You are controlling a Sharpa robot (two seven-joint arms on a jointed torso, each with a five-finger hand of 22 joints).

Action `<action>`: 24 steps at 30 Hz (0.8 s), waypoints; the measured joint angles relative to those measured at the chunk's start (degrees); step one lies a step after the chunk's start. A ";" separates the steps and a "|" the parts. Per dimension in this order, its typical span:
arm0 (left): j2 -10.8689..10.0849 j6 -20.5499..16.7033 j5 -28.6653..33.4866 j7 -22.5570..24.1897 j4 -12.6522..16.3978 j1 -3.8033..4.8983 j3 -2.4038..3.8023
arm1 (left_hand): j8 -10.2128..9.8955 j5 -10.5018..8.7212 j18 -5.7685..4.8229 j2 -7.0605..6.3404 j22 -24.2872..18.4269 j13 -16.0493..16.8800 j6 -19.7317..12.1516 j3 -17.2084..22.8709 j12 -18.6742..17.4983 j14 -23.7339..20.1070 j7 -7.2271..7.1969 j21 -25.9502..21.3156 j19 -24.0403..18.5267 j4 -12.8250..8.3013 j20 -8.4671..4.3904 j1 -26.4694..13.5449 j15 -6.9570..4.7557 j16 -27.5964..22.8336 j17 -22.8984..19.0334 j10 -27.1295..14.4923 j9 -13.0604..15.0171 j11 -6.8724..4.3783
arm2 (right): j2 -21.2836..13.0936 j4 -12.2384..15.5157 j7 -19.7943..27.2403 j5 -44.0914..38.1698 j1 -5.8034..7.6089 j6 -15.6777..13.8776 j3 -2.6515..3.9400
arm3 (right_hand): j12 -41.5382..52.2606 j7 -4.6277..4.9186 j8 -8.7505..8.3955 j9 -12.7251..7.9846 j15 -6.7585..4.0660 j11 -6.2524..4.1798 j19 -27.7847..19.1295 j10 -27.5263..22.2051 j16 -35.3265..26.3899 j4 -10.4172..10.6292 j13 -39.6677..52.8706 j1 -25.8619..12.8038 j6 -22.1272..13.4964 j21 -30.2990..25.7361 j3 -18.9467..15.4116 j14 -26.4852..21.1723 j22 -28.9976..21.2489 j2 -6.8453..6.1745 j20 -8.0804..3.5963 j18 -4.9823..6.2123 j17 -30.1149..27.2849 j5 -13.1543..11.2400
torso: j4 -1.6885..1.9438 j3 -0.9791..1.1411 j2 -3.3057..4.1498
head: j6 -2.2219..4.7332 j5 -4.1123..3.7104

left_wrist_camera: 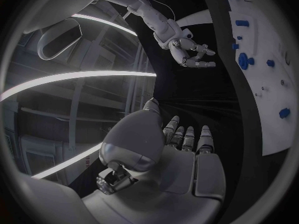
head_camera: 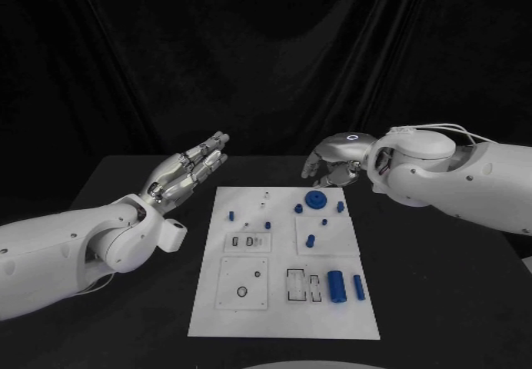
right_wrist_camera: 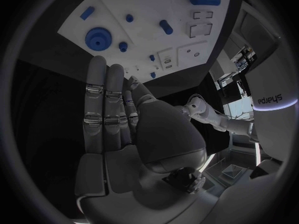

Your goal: Assemble the parts on the task board

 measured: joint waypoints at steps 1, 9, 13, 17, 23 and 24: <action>-0.25 -0.01 -0.07 0.00 0.13 0.00 -0.03 | 0.00 0.32 0.00 0.03 0.00 0.00 0.19 0.00 0.00 0.08 0.00 0.00 0.00 0.00 0.00 0.03 0.08 0.00 0.00 0.00 0.03 0.00 | 0.05 0.08 -0.09 -0.89 0.00 0.00 0.00 | -0.22 0.00 -0.37 0.00 0.00 -0.13 -0.10 0.13 0.45 -0.11 0.00 -0.10 0.00 0.46 0.35 0.00 0.40 -0.32 -0.10 0.00 0.43 -0.04 | 0.14 -0.04 0.28 | 0.28 -0.26; -0.80 0.04 -0.42 0.01 0.34 0.13 -0.02 | 0.23 1.14 -0.01 0.02 0.01 0.01 1.28 0.16 0.00 0.08 0.27 0.00 0.02 0.16 0.39 0.47 0.07 0.00 0.01 0.01 0.11 0.00 | 0.75 -0.59 -0.34 -5.34 -1.06 -0.10 0.04 | -1.66 -0.32 -2.70 -0.86 0.00 0.00 -1.72 0.41 3.52 0.49 0.00 -1.85 -0.74 3.44 1.78 0.00 3.47 -2.07 0.15 -0.01 3.18 -2.10 | 1.50 -0.57 2.69 | 1.93 -2.67; -0.85 0.11 -0.51 0.01 0.35 0.13 -0.04 | 0.23 1.14 -0.01 0.02 0.01 0.01 1.32 0.16 0.00 0.08 0.30 0.00 0.02 0.16 0.39 0.47 0.07 0.00 0.00 -0.18 0.18 0.18 | 0.99 -1.03 -0.29 -6.43 -1.91 -0.21 -0.02 | -1.66 -0.32 -3.04 -1.22 0.00 0.11 -1.84 0.71 4.71 0.92 0.01 -2.29 -0.73 4.47 1.98 0.00 4.57 -2.51 0.03 -0.01 4.06 -2.48 | 1.71 -0.59 3.31 | 1.95 -2.92; -0.85 0.18 -0.56 0.01 0.35 0.15 -0.02 | 0.44 1.37 0.56 0.02 0.01 0.02 1.73 0.16 0.00 0.08 0.33 0.00 0.02 0.16 0.39 0.47 0.07 0.00 -0.02 -0.18 0.18 0.18 | 1.32 -1.42 -0.21 -7.23 -2.57 -0.31 0.00 | -1.67 -0.53 -3.27 -1.45 0.00 0.00 -2.13 0.83 5.51 1.48 0.01 -2.50 -0.53 5.26 2.05 0.00 5.33 -2.72 0.16 -0.01 4.64 -2.92 | 1.71 -0.59 3.89 | 1.87 -2.58; -0.92 0.27 -0.61 0.01 0.36 0.15 -0.02 | 0.44 1.37 0.90 0.02 0.01 0.02 1.82 0.15 0.00 0.08 0.41 0.00 0.02 0.16 0.39 0.47 0.07 0.00 -0.04 0.02 0.24 0.38 | 1.77 -2.05 -0.06 -7.98 -3.70 -0.43 -0.01 | -2.22 -0.52 -3.54 -1.79 0.00 0.20 -2.54 1.02 6.39 1.87 0.01 -2.81 -0.53 6.31 2.45 0.00 6.43 -3.02 0.16 -0.01 5.36 -3.36 | 1.58 -0.57 4.37 | 1.61 -2.04; -0.94 0.27 -0.62 0.01 0.36 0.15 -0.02 | 0.44 1.38 0.90 0.02 0.02 0.03 1.82 0.15 0.00 0.08 0.41 0.00 0.02 0.16 0.39 0.47 0.07 0.00 -0.04 0.02 0.24 0.39 | 1.91 -2.19 -0.03 -8.05 -3.85 -0.45 -0.01 | -2.22 -0.52 -3.54 -1.80 0.00 0.20 -2.59 1.02 6.66 1.87 0.02 -2.81 -0.53 6.47 2.45 0.00 6.64 -3.02 0.21 -0.02 5.50 -3.36 | 1.54 -0.57 4.44 | 1.58 -1.99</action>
